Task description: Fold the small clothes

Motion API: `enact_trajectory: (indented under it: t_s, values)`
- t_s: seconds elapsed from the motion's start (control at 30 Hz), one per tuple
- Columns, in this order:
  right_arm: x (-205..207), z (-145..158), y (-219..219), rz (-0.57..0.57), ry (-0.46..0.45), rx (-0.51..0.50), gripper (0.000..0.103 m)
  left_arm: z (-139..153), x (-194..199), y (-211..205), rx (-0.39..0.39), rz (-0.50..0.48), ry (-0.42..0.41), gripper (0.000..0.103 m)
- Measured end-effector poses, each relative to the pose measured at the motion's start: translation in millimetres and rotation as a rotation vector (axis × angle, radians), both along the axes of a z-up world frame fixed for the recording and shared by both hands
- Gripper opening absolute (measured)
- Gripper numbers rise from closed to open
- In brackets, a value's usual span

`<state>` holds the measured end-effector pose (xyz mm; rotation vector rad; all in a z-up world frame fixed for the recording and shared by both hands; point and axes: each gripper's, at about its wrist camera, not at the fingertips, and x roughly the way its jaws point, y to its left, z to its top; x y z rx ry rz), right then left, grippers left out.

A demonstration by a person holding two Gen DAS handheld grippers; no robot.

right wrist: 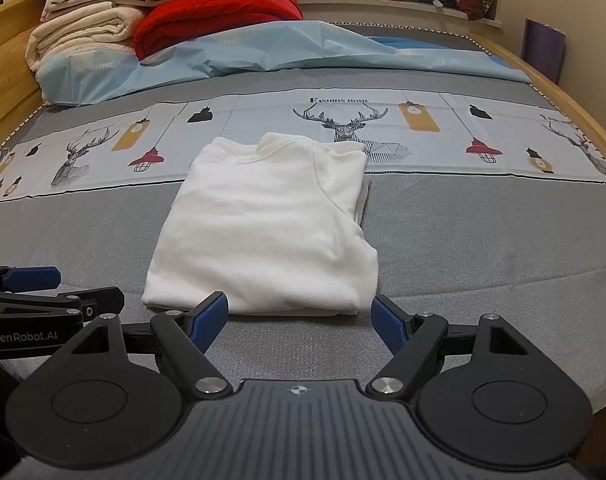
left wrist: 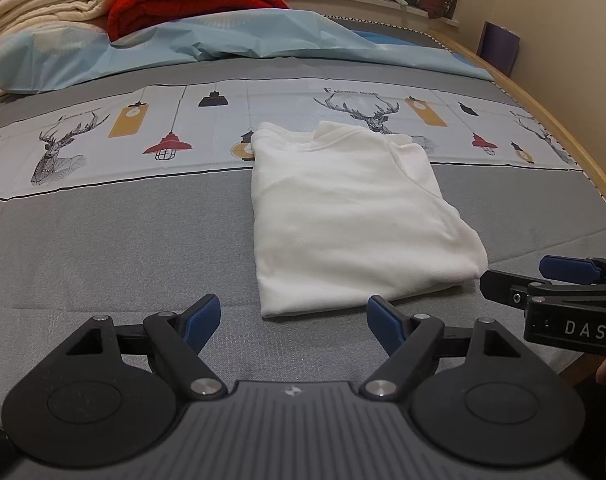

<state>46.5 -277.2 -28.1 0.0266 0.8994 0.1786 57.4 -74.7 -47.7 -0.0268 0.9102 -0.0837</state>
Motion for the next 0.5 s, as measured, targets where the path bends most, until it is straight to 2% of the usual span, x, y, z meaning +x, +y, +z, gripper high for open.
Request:
enact_trajectory:
  t_s: [0.5]
  values:
    - [-0.1,0.2,0.3,0.000,0.000,0.000,0.080,0.4,-0.2,-0.7,0.000,-0.005,-0.002,0.084]
